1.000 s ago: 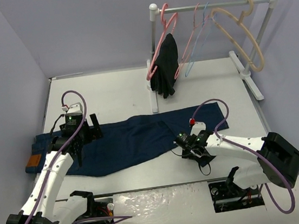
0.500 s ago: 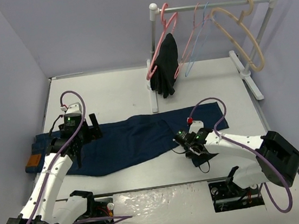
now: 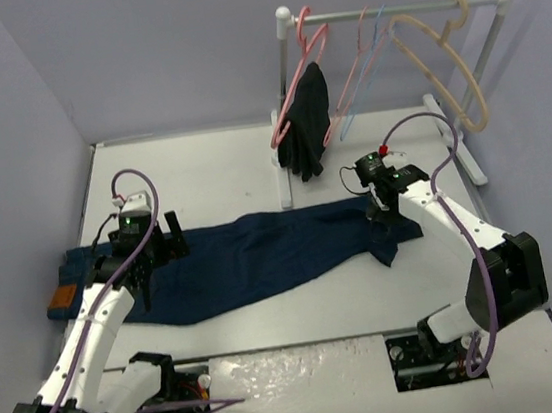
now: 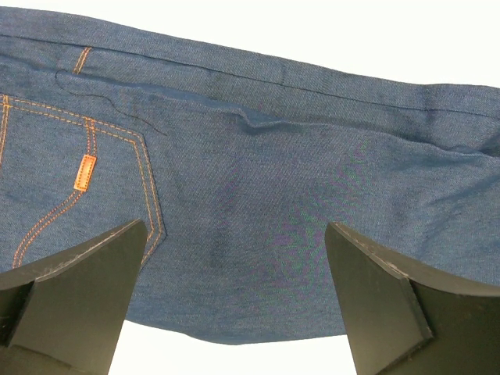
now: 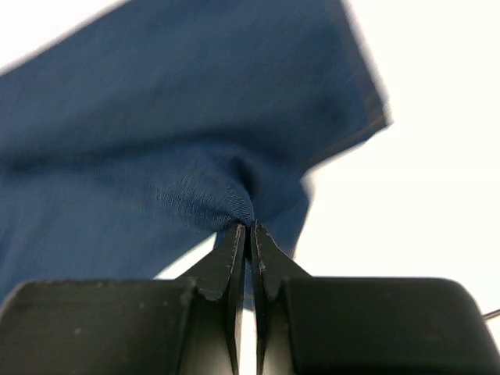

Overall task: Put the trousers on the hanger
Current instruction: Fold the trousers at the center of the board.

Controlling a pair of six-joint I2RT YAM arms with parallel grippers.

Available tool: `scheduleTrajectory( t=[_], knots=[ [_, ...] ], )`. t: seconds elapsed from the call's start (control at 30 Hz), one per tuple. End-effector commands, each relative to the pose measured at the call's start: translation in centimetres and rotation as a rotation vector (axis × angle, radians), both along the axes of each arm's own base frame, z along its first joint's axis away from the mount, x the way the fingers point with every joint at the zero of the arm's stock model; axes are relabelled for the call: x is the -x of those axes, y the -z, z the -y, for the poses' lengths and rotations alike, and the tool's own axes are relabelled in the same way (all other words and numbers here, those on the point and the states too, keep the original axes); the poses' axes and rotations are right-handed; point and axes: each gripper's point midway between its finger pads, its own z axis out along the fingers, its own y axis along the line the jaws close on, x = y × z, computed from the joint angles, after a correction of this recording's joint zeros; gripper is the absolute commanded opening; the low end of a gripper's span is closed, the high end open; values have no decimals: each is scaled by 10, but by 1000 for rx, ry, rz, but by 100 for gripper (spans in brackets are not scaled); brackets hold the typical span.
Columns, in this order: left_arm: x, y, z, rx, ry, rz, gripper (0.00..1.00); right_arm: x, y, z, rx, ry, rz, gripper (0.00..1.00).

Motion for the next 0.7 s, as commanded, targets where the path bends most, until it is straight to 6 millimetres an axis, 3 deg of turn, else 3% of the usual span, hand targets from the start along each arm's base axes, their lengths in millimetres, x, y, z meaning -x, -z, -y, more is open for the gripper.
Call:
scheduleTrajectory(
  t=[0.0,0.13,0.2,0.37,0.47,0.53,0.67],
  knots=[
    [-11,-20,-3,-16,-3,77,97,-34,-16,50,123,3,-24,1],
    [-11,-21,-4,-18,-3,84,97,-65,-18,83,145,62,-22,6],
    [-11,-22,-3,-19,-3,84,97,-75,-19,89,147,75,-14,8],
    [-11,-23,-5,-22,-7,87,97,-108,-24,104,161,96,9,42],
    [-11,-22,-5,-25,-9,86,97,-111,-31,111,173,112,24,51],
    [-11,-21,-6,-27,-12,77,97,-111,-50,124,207,148,64,57],
    [-12,-21,-6,-28,-15,75,97,-100,-50,110,127,116,78,58]
  ],
)
